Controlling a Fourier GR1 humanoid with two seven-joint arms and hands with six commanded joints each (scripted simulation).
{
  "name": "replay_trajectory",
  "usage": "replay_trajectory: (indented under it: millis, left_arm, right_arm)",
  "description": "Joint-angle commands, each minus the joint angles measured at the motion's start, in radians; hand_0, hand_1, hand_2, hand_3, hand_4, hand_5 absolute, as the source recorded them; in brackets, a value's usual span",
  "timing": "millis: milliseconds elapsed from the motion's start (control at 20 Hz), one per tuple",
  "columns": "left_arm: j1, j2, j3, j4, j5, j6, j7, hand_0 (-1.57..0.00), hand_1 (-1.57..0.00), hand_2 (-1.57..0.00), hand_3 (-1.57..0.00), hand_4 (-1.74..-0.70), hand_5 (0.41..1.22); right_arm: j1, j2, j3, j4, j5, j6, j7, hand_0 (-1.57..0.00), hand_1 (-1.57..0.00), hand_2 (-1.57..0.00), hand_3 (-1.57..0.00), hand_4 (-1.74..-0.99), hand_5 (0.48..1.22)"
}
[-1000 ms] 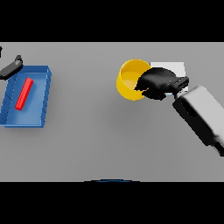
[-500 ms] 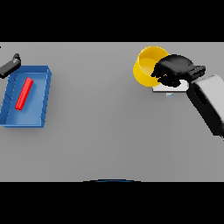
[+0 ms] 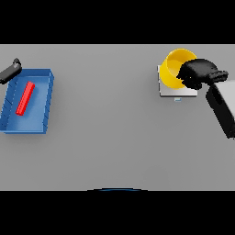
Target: Pick up the red beaker and tilt it to pour out 1 green nut into yellow bowl. Pick up the yellow bowl and place it on the metallic measuring scale.
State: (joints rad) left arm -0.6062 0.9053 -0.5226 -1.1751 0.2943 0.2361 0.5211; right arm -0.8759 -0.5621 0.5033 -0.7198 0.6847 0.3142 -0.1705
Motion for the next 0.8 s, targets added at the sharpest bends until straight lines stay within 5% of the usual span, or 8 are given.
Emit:
replay_trajectory:
  millis: [0,250,350,400,500,750]
  left_arm:
    - [-0.010,-0.002,0.004,0.011,0.003,-0.006,0.004,0.00,0.00,0.00,0.00,-0.85,0.780]
    - [-0.009,-0.004,0.002,0.026,-0.003,-0.005,-0.003,0.00,0.00,0.00,0.00,-0.84,0.776]
    - [-0.036,-0.008,0.009,0.057,-0.002,-0.027,-0.011,0.00,0.00,0.00,0.00,-0.84,0.771]
    - [-0.022,-0.012,0.006,0.043,0.003,-0.021,-0.016,0.00,0.00,0.00,0.00,-0.84,0.772]
    - [-0.024,-0.012,0.007,0.047,0.001,-0.017,-0.009,0.00,0.00,0.00,0.00,-0.84,0.775]
    - [-0.015,-0.012,0.004,0.038,0.002,-0.013,-0.005,0.00,0.00,0.00,0.00,-0.85,0.766]
  right_arm:
    - [0.003,-0.004,0.001,0.001,-0.001,-0.002,-0.004,-1.48,-1.31,-1.40,-1.54,-1.730,1.221]
    - [-0.023,0.020,0.008,0.079,0.008,-0.024,-0.028,-1.40,-1.21,-1.32,-1.56,-1.730,1.221]
    - [-0.033,0.019,0.000,0.098,0.002,-0.027,-0.024,-1.42,-1.23,-1.40,-1.54,-1.728,1.221]
    - [-0.032,0.028,-0.005,0.100,-0.005,-0.022,-0.012,-1.40,-1.18,-1.29,-1.54,-1.670,1.221]
    - [-0.024,0.023,-0.010,0.106,-0.012,-0.006,-0.022,-1.32,-1.04,-1.04,-1.24,-1.621,1.155]
    - [-0.039,0.037,-0.023,0.128,-0.030,0.035,0.006,-0.71,-0.52,-0.52,-0.72,-1.540,0.923]
